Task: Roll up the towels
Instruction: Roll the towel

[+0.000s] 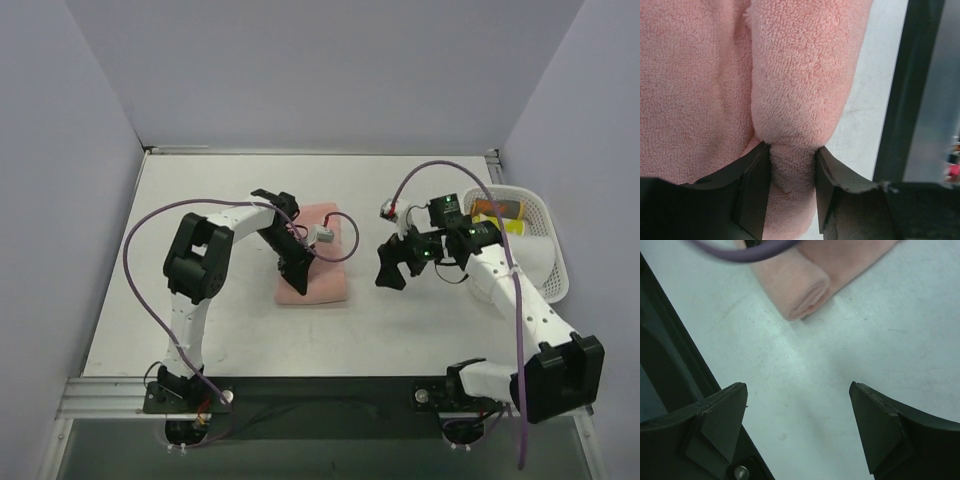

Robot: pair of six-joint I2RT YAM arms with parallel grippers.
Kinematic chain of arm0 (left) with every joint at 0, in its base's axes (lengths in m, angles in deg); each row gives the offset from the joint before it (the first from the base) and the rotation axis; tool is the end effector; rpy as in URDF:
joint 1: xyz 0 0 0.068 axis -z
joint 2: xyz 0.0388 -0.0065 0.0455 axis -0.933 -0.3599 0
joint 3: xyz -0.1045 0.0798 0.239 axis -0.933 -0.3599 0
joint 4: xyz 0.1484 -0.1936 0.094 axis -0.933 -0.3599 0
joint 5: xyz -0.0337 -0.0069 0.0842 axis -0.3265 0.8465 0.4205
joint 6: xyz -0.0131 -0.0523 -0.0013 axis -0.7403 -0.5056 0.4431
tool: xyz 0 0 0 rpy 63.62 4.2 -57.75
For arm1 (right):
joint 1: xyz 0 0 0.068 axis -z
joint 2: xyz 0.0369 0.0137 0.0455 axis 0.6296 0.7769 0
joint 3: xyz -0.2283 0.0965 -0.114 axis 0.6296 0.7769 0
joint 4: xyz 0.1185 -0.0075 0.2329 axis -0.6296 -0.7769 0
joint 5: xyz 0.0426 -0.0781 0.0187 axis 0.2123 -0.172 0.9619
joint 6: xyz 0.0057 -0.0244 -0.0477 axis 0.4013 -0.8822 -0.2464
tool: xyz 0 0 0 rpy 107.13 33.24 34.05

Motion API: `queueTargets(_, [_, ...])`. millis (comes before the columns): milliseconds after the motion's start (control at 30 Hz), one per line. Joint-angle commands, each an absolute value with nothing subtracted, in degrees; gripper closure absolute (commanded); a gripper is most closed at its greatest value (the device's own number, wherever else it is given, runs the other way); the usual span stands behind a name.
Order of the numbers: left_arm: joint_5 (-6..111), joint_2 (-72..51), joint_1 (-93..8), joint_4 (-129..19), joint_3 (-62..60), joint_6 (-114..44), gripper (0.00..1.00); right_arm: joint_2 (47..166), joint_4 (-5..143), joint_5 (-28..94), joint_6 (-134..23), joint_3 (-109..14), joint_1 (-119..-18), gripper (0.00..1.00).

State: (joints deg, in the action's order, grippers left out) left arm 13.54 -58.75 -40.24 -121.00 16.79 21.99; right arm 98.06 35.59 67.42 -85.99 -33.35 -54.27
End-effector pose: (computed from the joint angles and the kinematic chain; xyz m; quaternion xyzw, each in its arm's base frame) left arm 0.3294 -0.2099 0.1495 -0.5279 -0.7468 0.4045 0.0041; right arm 0.2481 0.0922 0.3062 -0.4146 0.7692 0.3031 0.3802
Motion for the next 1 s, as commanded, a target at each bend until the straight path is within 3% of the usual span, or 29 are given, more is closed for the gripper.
queueTargets(0, [22.9,-69.7,-40.4,-130.1,17.8,22.5,0.93,91.4,35.9,62.1,-94.7,-27.1,-60.7,0.14])
queueTargets(133, [22.2,-72.6,-41.5,-132.2,21.6,21.9,0.93,88.7,41.2,55.9,-94.9,-24.0,-73.5,0.18])
queueTargets(300, [22.5,-74.9,-41.7,-133.5,23.5,22.1,0.93,95.5,51.6,49.9,-99.6,-24.1,-85.2,0.20])
queueTargets(733, [22.3,-76.1,-42.6,-133.2,25.1,22.2,0.92,115.2,69.0,51.9,-106.4,-25.2,-89.9,0.20])
queueTargets(767, [22.2,-76.2,-42.8,-132.9,25.5,22.1,0.91,117.9,70.1,53.7,-106.6,-24.1,-89.7,0.27])
queueTargets(800, [22.0,-76.1,-42.8,-132.9,25.5,22.1,0.91,117.9,70.1,53.7,-106.9,-24.1,-89.7,0.27])
queueTargets(833, [21.8,-76.1,-43.1,-132.8,25.6,21.9,0.89,118.9,69.7,54.5,-107.1,-24.0,-89.6,0.40])
queueTargets(967, [19.6,-73.7,-44.8,-128.2,24.3,17.7,0.80,120.6,61.6,62.4,-106.3,-25.3,-89.1,0.71])
